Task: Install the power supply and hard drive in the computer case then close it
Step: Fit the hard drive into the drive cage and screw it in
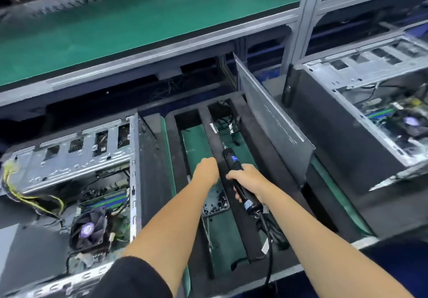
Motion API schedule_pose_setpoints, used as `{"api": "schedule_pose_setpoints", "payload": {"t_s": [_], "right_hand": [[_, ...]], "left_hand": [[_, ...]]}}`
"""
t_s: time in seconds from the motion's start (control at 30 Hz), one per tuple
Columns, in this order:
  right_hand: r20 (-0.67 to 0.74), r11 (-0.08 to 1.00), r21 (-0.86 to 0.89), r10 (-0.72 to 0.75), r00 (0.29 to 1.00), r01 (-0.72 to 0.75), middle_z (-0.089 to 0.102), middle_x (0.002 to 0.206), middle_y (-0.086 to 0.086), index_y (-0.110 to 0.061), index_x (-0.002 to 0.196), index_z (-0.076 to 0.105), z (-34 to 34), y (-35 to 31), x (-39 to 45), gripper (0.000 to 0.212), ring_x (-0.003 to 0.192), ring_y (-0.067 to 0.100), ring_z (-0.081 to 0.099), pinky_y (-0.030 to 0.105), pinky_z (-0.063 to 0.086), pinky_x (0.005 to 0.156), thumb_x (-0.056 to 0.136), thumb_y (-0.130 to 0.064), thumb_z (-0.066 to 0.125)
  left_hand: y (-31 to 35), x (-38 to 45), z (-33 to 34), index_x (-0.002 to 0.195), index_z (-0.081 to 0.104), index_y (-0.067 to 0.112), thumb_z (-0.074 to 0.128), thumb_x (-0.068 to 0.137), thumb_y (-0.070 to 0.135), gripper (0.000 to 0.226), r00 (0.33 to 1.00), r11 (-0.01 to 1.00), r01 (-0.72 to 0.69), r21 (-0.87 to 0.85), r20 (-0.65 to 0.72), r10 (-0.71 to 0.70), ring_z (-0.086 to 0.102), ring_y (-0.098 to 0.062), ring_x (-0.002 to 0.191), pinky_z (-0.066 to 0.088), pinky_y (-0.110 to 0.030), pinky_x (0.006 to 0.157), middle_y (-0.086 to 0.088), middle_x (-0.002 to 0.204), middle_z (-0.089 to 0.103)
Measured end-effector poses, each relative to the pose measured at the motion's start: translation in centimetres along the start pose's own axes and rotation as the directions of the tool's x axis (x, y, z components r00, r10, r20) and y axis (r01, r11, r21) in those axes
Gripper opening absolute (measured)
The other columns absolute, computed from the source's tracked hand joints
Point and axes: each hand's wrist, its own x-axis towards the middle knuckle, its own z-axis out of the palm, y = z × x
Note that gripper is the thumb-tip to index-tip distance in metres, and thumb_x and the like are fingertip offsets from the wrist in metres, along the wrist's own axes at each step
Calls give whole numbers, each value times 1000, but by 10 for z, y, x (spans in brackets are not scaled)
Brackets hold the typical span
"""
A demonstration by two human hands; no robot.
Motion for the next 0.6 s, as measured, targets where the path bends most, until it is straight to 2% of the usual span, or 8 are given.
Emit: {"api": "schedule_pose_setpoints", "payload": {"t_s": [0.17,0.3,0.4,0.53,0.6], "right_hand": [[49,1000,-28,14,999,-12,56,56,10,-10,85,50,-5,6,12,13,44,26,54,32,46,48,83,-15,62],[73,1000,-31,3,997,-1,56,55,9,-11,85,49,-7,5,22,12,41,24,54,29,46,44,83,-15,61],[80,999,-47,6,997,-2,56,57,8,-11,88,51,-9,7,26,13,42,24,55,29,47,45,83,-16,61],[96,998,-62,23,995,-17,56,60,9,-10,94,51,-11,6,29,17,43,26,55,31,48,46,85,-18,63],[102,998,-60,26,994,-20,56,60,10,-11,93,51,-11,5,30,16,43,25,56,30,48,46,86,-18,64]], "left_hand": [[-7,16,45,108,59,0,46,86,-10,27,997,995,70,71,-23,-68,61,-35,103,49,-37,79,-18,111,62],[-10,25,59,102,59,0,45,85,-12,25,997,992,63,106,-53,-58,63,-35,98,49,-37,73,-17,105,64],[-8,25,58,101,58,0,47,84,-12,23,998,993,42,111,-51,-36,62,-36,97,49,-39,73,-18,103,63],[-10,24,51,98,57,1,49,84,-6,17,998,997,67,24,-23,-66,63,-35,94,49,-38,71,-17,101,63],[-12,24,41,87,55,2,52,84,-2,6,996,992,92,-83,-7,-92,64,-36,91,50,-37,69,-16,92,62]]}}
